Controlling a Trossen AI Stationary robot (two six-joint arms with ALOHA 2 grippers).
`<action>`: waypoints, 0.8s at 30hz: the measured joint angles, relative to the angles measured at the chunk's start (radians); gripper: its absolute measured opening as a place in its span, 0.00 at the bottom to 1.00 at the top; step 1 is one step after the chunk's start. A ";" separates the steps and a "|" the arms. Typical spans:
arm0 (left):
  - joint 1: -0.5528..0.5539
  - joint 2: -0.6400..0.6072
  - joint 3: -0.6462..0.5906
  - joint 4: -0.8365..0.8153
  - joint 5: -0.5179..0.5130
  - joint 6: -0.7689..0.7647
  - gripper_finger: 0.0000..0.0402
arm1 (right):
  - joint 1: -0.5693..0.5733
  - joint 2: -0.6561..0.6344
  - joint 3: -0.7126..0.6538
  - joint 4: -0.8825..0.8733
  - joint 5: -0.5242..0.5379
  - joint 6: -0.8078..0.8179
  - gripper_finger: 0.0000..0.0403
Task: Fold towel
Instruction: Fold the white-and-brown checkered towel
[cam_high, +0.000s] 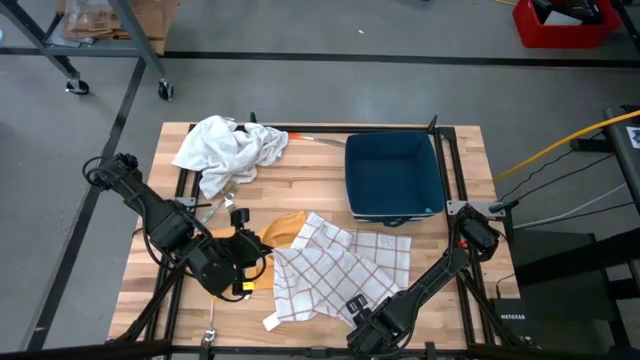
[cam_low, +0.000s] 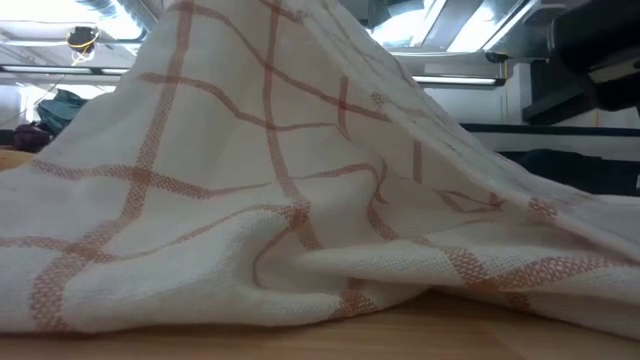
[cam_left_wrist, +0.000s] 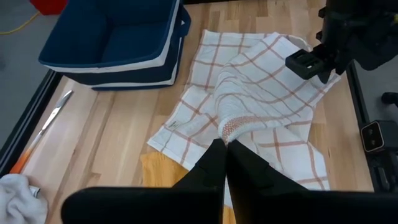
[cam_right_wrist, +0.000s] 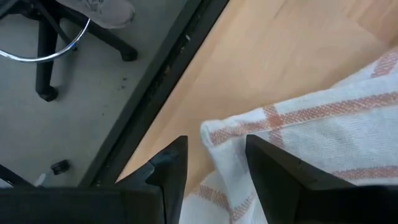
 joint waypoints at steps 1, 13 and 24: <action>0.000 0.000 0.000 0.000 0.000 0.000 0.00 | 0.000 0.000 0.000 0.000 0.000 -0.001 0.40; 0.000 0.000 0.000 0.000 0.000 0.000 0.00 | 0.000 0.000 0.000 -0.015 0.014 0.016 0.03; -0.002 -0.021 0.001 0.032 -0.087 0.053 0.00 | -0.020 0.000 0.308 -0.706 0.381 0.155 0.01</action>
